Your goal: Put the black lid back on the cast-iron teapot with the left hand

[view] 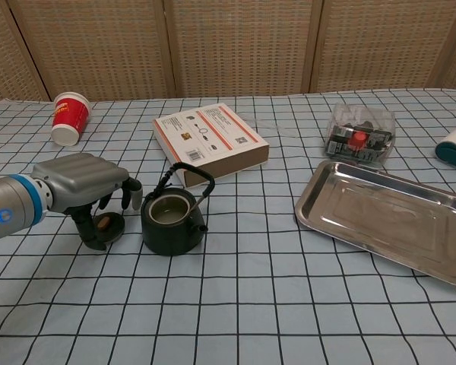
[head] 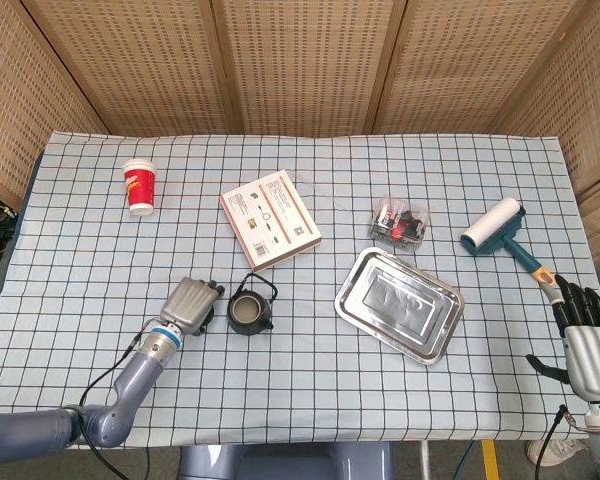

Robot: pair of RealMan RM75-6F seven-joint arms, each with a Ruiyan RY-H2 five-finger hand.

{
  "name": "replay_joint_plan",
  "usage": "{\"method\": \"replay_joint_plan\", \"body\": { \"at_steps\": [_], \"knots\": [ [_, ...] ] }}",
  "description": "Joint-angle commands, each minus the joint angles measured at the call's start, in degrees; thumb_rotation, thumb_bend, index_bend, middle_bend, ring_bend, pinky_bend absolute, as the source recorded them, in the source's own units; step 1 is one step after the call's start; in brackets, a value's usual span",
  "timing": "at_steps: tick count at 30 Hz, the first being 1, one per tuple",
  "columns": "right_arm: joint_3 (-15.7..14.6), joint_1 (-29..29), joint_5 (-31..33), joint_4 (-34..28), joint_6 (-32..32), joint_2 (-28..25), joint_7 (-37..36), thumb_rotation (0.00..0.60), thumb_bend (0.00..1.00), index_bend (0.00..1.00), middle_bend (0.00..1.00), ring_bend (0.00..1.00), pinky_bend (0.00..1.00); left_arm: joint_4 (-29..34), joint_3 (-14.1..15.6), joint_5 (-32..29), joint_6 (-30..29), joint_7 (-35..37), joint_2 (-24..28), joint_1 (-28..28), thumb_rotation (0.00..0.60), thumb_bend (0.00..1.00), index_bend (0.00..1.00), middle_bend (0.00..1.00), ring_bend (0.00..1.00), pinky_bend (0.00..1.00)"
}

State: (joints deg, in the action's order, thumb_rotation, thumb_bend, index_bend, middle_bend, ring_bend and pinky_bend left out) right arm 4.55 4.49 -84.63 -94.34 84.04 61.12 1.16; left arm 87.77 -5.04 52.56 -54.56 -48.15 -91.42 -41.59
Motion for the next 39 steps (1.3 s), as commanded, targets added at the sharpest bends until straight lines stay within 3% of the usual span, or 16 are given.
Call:
{"method": "replay_joint_plan", "body": {
  "at_steps": [1, 7, 14, 30, 39],
  "knots": [
    [0.0, 0.0, 0.0, 0.0, 0.0, 0.0, -0.1, 0.6, 0.0, 0.0, 0.0, 0.0, 0.0, 0.0, 0.4, -0.4, -0.3, -0.3, 0.0, -0.1, 0.6, 0.13, 0.39, 0.39, 0.48, 0.59],
    [0.0, 0.0, -0.1, 0.0, 0.2, 0.0, -0.2, 0.6, 0.0, 0.0, 0.0, 0.0, 0.0, -0.2, 0.7, -0.5, -2.2, -0.6, -0.2, -0.1, 0.6, 0.15, 0.52, 0.5, 0.57, 0.67],
    [0.0, 0.0, -0.1, 0.1, 0.1, -0.1, -0.4, 0.6, 0.0, 0.0, 0.0, 0.0, 0.0, 0.9, 0.9, 0.0, -3.6, -0.1, 0.6, 0.1, 0.6, 0.15, 0.52, 0.51, 0.57, 0.67],
    [-0.1, -0.1, -0.4, -0.5, 0.5, -0.4, -0.6, 0.6, 0.0, 0.0, 0.0, 0.0, 0.0, 18.1, -3.1, 7.5, -6.2, 9.5, 13.3, 0.2, 0.6, 0.15, 0.52, 0.51, 0.57, 0.67],
    [-0.1, -0.2, -0.4, -0.4, 0.5, -0.6, -1.1, 0.6, 0.0, 0.0, 0.0, 0.0, 0.0, 16.4, -3.1, 3.0, -3.8, 5.3, 8.3, -3.9, 0.6, 0.15, 0.51, 0.5, 0.57, 0.67]
  ]
}}
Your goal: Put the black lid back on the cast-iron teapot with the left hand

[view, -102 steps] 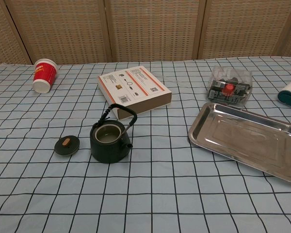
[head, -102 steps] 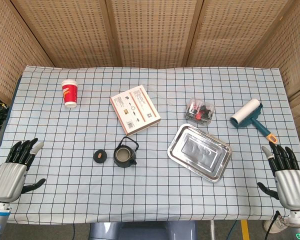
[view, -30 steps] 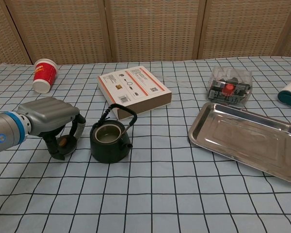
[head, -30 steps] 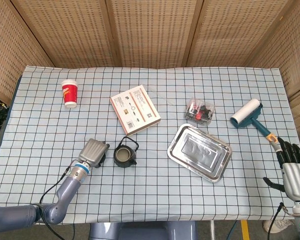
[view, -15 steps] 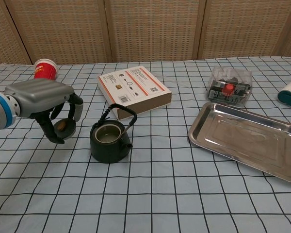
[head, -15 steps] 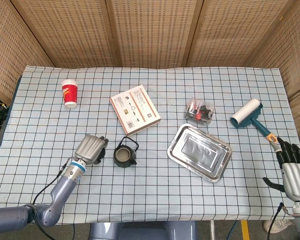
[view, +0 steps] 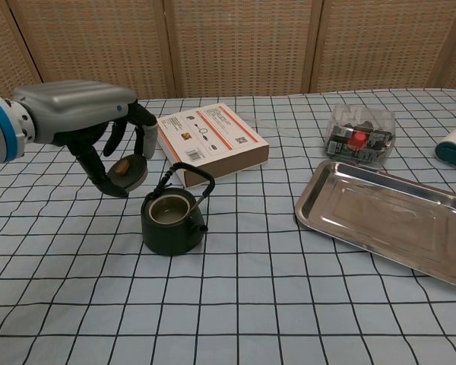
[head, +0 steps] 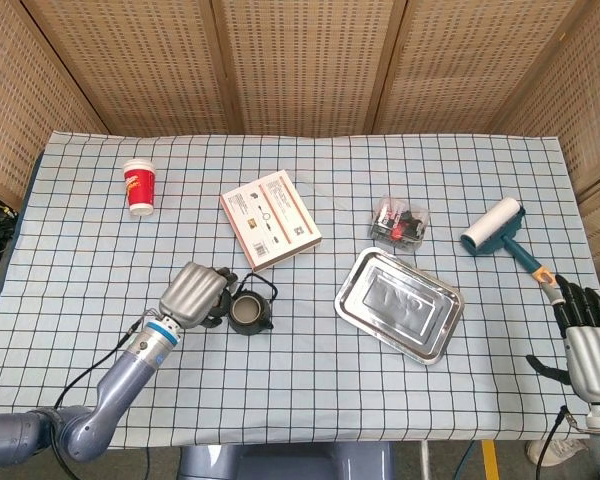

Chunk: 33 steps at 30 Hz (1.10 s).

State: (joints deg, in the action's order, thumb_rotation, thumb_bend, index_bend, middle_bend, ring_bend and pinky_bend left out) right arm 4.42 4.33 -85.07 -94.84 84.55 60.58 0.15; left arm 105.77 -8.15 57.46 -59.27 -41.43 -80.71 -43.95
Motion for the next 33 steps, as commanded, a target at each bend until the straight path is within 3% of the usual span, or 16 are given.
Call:
{"method": "replay_joint_plan", "body": {
  "at_steps": [1, 7, 18, 20, 25, 33],
  "knots": [
    [0.0, 0.0, 0.1, 0.1, 0.0, 0.0, -0.1, 0.6, 0.0, 0.0, 0.0, 0.0, 0.0, -2.0, 0.0, -2.3, 1.0, -1.7, -2.9, -1.8, 0.6, 0.15, 0.51, 0.5, 0.57, 0.67],
    [0.2, 0.1, 0.6, 0.4, -0.5, 0.0, -0.5, 0.6, 0.0, 0.0, 0.0, 0.0, 0.0, -4.9, 0.1, -5.7, 1.1, -4.4, -6.7, -4.2, 0.6, 0.15, 0.51, 0.5, 0.57, 0.67],
    [0.1, 0.4, 0.7, 0.7, -1.1, 0.2, -0.4, 0.6, 0.0, 0.0, 0.0, 0.0, 0.0, -6.0, -0.1, -9.8, -0.8, -6.8, -9.1, -6.0, 0.6, 0.14, 0.47, 0.46, 0.56, 0.63],
    [0.1, 0.4, 0.7, 0.6, -1.1, 0.2, -0.3, 0.6, 0.0, 0.0, 0.0, 0.0, 0.0, -6.1, -0.2, -10.3, -0.3, -6.0, -9.1, -6.3, 0.6, 0.14, 0.43, 0.42, 0.53, 0.61],
    [0.1, 0.4, 0.7, 0.6, -1.1, 0.2, -0.3, 0.6, 0.0, 0.0, 0.0, 0.0, 0.0, -6.4, -0.2, -10.3, 1.6, -3.1, -9.0, -6.7, 0.6, 0.06, 0.24, 0.19, 0.29, 0.5],
    [0.1, 0.4, 0.7, 0.6, -1.1, 0.1, -0.6, 0.6, 0.0, 0.0, 0.0, 0.0, 0.0, -5.3, 0.6, -6.9, 0.8, -0.2, -7.1, -6.2, 0.6, 0.05, 0.21, 0.17, 0.26, 0.48]
  ]
}}
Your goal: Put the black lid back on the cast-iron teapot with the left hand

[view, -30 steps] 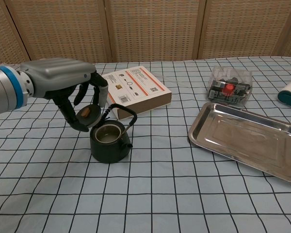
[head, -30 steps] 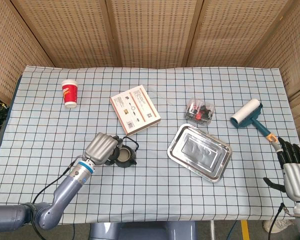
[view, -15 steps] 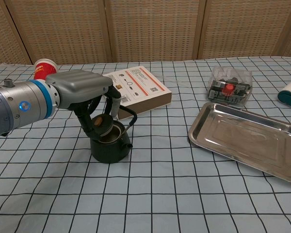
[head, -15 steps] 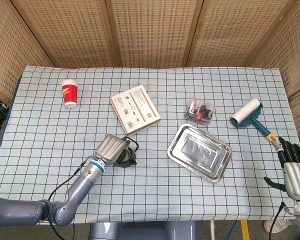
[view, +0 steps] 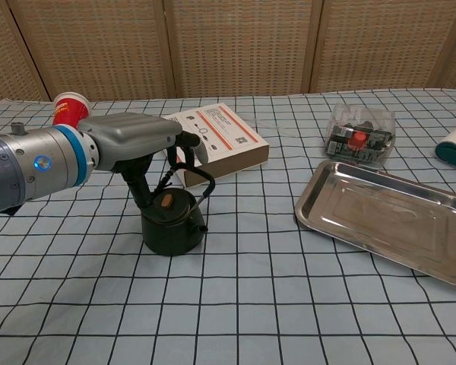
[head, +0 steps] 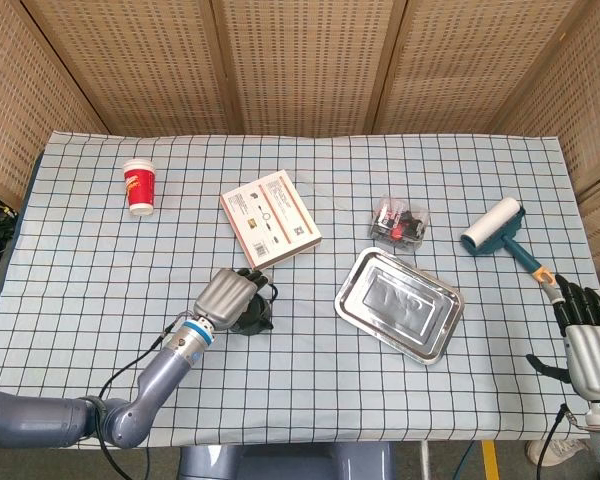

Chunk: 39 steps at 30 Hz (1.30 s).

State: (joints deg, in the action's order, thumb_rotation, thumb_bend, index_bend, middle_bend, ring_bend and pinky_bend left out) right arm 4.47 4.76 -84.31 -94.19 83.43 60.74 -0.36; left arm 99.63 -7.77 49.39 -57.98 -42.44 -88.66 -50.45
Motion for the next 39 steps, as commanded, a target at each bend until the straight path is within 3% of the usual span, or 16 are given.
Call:
{"method": "replay_joint_plan", "body": {
  "at_steps": [1, 6, 9, 11, 14, 15, 16, 17, 20, 27, 39],
  "knots": [
    [0.0, 0.0, 0.0, 0.0, 0.1, -0.1, -0.1, 0.6, 0.0, 0.0, 0.0, 0.0, 0.0, 1.5, 0.3, 2.0, -0.9, 1.3, 1.5, 0.6, 0.6, 0.05, 0.21, 0.17, 0.26, 0.48],
    [0.0, -0.1, -0.1, 0.0, 0.2, -0.2, -0.4, 0.6, 0.0, 0.0, 0.0, 0.0, 0.0, 5.7, 0.7, 7.8, -4.0, 5.1, 6.6, 3.1, 0.6, 0.04, 0.18, 0.13, 0.23, 0.43],
    [-0.1, -0.1, -0.3, -0.2, 0.2, -0.2, -0.3, 0.6, 0.0, 0.0, 0.0, 0.0, 0.0, 7.0, 0.8, 12.4, -7.4, 8.3, 9.8, 5.4, 0.6, 0.02, 0.03, 0.01, 0.04, 0.14],
    [-0.2, -0.1, -0.5, -0.3, 0.3, -0.1, -0.1, 0.6, 0.0, 0.0, 0.0, 0.0, 0.0, 7.1, 1.5, 15.3, -8.5, 10.7, 11.5, 6.7, 0.6, 0.17, 0.0, 0.0, 0.0, 0.01],
    [-0.3, -0.1, -0.9, -0.6, 0.4, -0.1, 0.2, 0.6, 0.0, 0.0, 0.0, 0.0, 0.0, 8.3, 3.4, 16.3, -5.1, 14.8, 15.0, 7.5, 0.6, 0.74, 0.0, 0.0, 0.0, 0.0],
    [-0.3, -0.1, -1.1, -0.7, 0.5, -0.1, 0.4, 0.6, 0.0, 0.0, 0.0, 0.0, 0.0, 9.2, 4.1, 15.7, -2.5, 16.2, 16.7, 7.2, 0.6, 0.88, 0.0, 0.0, 0.0, 0.0],
    [-0.4, -0.1, -1.2, -0.8, 0.5, 0.0, 0.5, 0.6, 0.0, 0.0, 0.0, 0.0, 0.0, 9.7, 4.7, 15.4, -0.1, 16.9, 18.4, 6.8, 0.6, 0.96, 0.0, 0.0, 0.0, 0.0],
    [-0.4, -0.1, -1.3, -0.9, 0.6, 0.0, 0.7, 0.6, 0.0, 0.0, 0.0, 0.0, 0.0, 9.9, 5.3, 15.3, 2.0, 17.2, 19.6, 6.2, 0.6, 0.99, 0.0, 0.0, 0.0, 0.0],
    [-0.5, -0.1, -1.4, -1.0, 0.6, 0.0, 1.0, 0.6, 0.0, 0.0, 0.0, 0.0, 0.0, 10.3, 6.0, 14.9, 6.3, 18.7, 21.1, 5.1, 0.6, 1.0, 0.0, 0.0, 0.0, 0.0],
    [-0.4, 0.0, -0.9, -0.8, 0.4, 0.1, 0.9, 0.6, 0.0, 0.0, 0.0, 0.0, 0.0, 9.2, 6.5, 12.4, 10.5, 19.2, 18.4, 3.4, 0.6, 1.0, 0.0, 0.0, 0.0, 0.0],
    [-0.2, 0.0, -0.4, -0.4, 0.2, -0.1, 0.2, 0.6, 0.0, 0.0, 0.0, 0.0, 0.0, 8.0, 7.9, 6.0, 11.0, 12.2, 13.1, 0.2, 0.6, 1.0, 0.04, 0.0, 0.0, 0.06]
  ]
}}
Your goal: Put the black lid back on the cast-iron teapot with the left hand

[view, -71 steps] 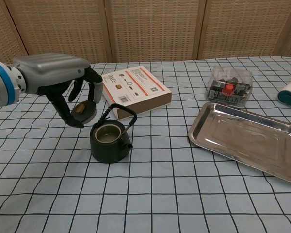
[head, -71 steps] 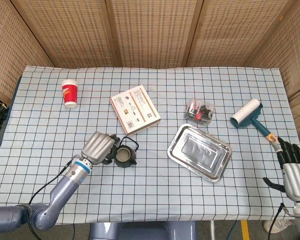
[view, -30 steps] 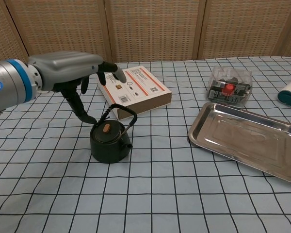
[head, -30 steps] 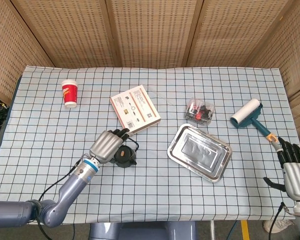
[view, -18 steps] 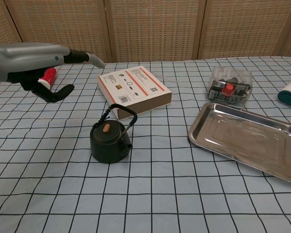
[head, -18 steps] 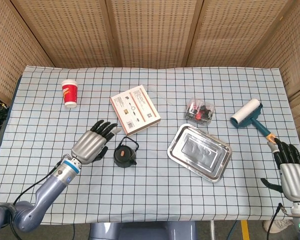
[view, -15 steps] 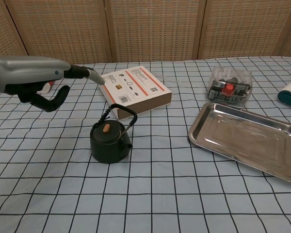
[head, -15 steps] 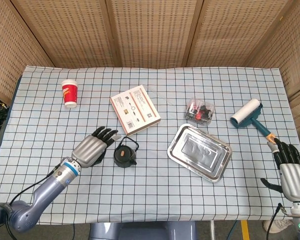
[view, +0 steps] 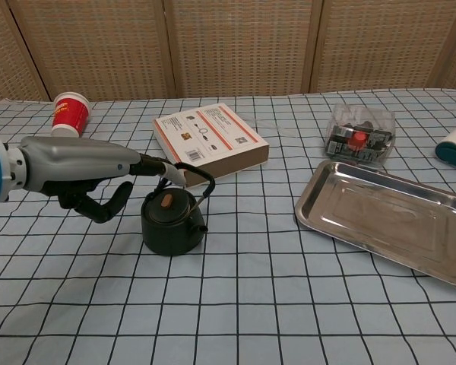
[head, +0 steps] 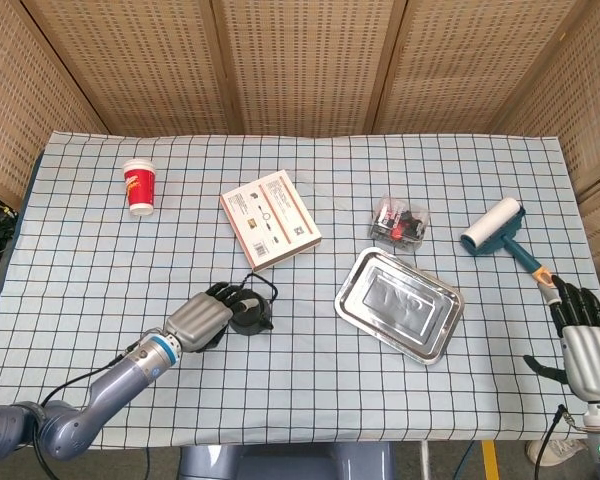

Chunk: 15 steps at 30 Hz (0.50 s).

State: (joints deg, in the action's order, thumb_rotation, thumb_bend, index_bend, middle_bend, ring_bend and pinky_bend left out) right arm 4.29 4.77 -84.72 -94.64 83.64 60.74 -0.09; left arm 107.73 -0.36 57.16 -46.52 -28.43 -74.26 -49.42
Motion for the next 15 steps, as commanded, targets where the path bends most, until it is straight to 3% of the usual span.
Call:
{"method": "replay_joint_plan", "body": {
  "at_steps": [1, 15],
  "knots": [
    [0.1, 0.0, 0.1, 0.0, 0.0, -0.1, -0.2, 0.6, 0.0, 0.0, 0.0, 0.0, 0.0, -0.1, 0.6, -2.3, -0.8, -2.5, -1.7, -1.0, 0.6, 1.0, 0.04, 0.0, 0.0, 0.06],
    [0.2, -0.1, 0.4, 0.2, 0.0, -0.3, -1.0, 0.6, 0.0, 0.0, 0.0, 0.0, 0.0, -0.7, 1.9, -8.0, -4.4, -9.8, -5.3, -3.4, 0.6, 1.0, 0.06, 0.0, 0.0, 0.11]
  ]
}}
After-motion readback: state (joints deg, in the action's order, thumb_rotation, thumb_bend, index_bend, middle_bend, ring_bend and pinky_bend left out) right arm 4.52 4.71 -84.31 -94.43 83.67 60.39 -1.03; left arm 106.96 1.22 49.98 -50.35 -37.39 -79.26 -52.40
